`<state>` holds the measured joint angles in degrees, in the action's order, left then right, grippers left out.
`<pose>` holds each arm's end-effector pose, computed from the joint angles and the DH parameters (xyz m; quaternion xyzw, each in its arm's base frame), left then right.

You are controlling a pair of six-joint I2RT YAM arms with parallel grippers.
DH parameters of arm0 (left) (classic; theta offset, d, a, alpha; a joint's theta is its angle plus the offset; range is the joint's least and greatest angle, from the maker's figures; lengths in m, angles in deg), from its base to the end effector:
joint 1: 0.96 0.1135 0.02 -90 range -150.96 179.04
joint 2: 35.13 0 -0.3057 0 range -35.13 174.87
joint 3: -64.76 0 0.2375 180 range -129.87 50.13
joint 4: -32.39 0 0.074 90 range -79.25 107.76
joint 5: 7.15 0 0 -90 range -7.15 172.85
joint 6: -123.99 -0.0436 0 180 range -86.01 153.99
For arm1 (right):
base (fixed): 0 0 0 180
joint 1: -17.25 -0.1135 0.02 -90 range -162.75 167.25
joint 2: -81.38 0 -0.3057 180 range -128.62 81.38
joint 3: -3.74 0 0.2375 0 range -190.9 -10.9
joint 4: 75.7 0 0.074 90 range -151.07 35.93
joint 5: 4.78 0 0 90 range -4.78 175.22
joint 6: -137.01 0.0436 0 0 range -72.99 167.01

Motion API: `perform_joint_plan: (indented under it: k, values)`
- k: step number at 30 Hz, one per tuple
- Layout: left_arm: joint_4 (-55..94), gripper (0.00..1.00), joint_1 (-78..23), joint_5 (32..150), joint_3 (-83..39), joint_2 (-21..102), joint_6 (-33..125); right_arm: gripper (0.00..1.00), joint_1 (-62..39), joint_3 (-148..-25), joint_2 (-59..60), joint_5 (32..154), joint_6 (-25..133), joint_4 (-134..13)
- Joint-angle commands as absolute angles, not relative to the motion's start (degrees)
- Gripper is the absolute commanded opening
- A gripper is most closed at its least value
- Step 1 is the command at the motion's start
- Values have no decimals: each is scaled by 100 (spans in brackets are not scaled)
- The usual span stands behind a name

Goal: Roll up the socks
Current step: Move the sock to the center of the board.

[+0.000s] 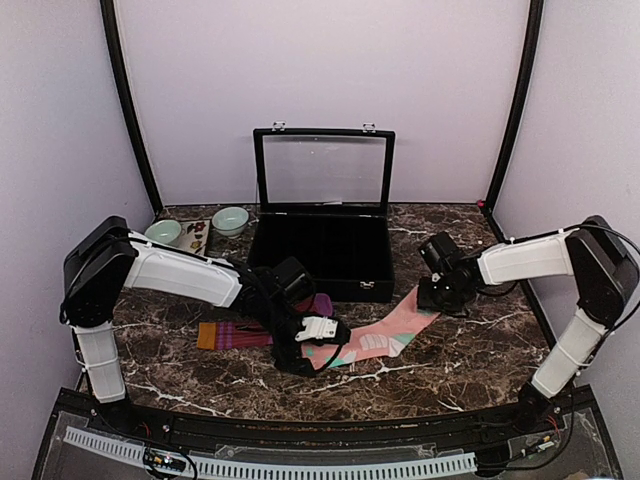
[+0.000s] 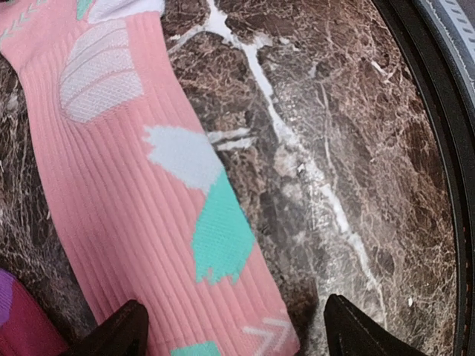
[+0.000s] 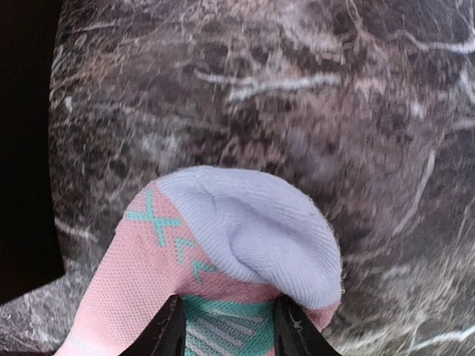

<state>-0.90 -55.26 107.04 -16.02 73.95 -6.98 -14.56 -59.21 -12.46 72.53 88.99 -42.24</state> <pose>0.2091 -0.3216 0.1897 0.7350 0.6008 -0.2296 0.2147 0.2555 0.1472 0.1915 0.1103 0.9631 0.0463 0.2411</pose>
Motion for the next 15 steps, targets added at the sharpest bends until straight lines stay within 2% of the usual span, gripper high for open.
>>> perform_joint_plan:
  k: [1, 7, 12, 15]
  values:
    - [66, 84, -5598, 10906, -1623, 7403, -665, 40, -1204, -6180, -1573, 7219, 8421, -4187]
    - [-42, 82, -5607, 11221, -1814, 7408, -546, 40, -1090, -6628, -1922, 7209, 8035, -4252]
    - [-1006, 91, -5573, 11652, -2186, 7279, -699, 41, -1056, -7131, -2300, 7216, 7692, -4305]
    - [-1504, 93, -5454, 11943, -2225, 6992, -736, 41, -1014, -7387, -2447, 7147, 7478, -4368]
